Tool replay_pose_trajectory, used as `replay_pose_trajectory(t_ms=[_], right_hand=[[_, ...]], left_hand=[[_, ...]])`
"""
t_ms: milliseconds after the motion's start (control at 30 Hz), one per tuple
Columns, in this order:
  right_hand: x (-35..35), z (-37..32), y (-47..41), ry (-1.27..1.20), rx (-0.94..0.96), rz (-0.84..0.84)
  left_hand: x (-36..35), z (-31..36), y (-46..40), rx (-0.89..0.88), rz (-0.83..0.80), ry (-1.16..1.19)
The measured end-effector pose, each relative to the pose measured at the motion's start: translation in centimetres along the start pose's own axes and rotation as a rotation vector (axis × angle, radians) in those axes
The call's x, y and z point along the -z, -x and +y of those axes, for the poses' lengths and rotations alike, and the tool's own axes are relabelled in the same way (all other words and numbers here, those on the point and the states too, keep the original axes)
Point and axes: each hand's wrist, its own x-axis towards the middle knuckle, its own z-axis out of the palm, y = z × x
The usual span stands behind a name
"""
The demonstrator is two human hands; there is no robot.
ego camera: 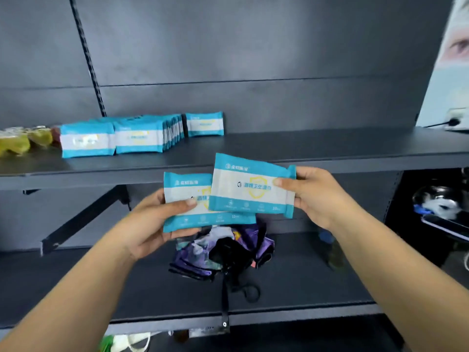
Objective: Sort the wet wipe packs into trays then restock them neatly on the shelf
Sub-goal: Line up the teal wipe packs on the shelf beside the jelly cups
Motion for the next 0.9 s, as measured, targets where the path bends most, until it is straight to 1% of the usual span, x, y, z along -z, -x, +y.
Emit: replay_pose_trajectory(t_ms=[100, 133, 200, 300, 433, 533, 600, 633, 700, 833, 900], right_hand=[[0.0, -2.4, -1.0, 0.015, 0.055, 0.038], [0.1, -2.9, -1.4, 0.014, 0.064, 0.05], [0.3, -3.7, -2.6, -0.025, 0.076, 0.056], [0.7, -4.6, -4.9, -0.053, 0.099, 0.036], [1.6, -5.1, -9.4, 0.03, 0.104, 0.076], [1.7, -5.4, -14.0, 0.028, 0.1, 0.118], [1.5, -5.5, -17.4, 0.044, 0.114, 0.12], [1.2, -5.5, -19.2, 0.048, 0.124, 0.114], [0.5, -5.4, -22.7, 0.068, 0.137, 0.122], [-0.5, -4.4, -29.5, 0.174, 0.185, 0.222], [-1.3, -3.4, -32.4, 0.234, 0.185, 0.23]], left_hand=[[-0.6, 1.8, -1.7, -0.076, -0.045, -0.003], [-0.9, 2.1, -2.3, -0.101, -0.039, -0.01], [-1.4, 2.8, -3.7, -0.165, 0.03, -0.042], [-1.4, 3.9, -6.5, -0.324, 0.232, -0.11], [-0.7, 5.2, -10.4, -0.499, 0.591, -0.352], [-0.1, 5.0, -13.2, -0.513, 0.82, -0.491], [0.0, 4.4, -14.7, -0.481, 0.98, -0.513], [0.1, 4.0, -15.2, -0.479, 1.031, -0.508], [0.6, 3.4, -16.1, -0.503, 1.063, -0.499], [1.5, 3.4, -17.8, -0.499, 1.115, -0.508], [1.6, 3.4, -18.6, -0.514, 1.141, -0.489]])
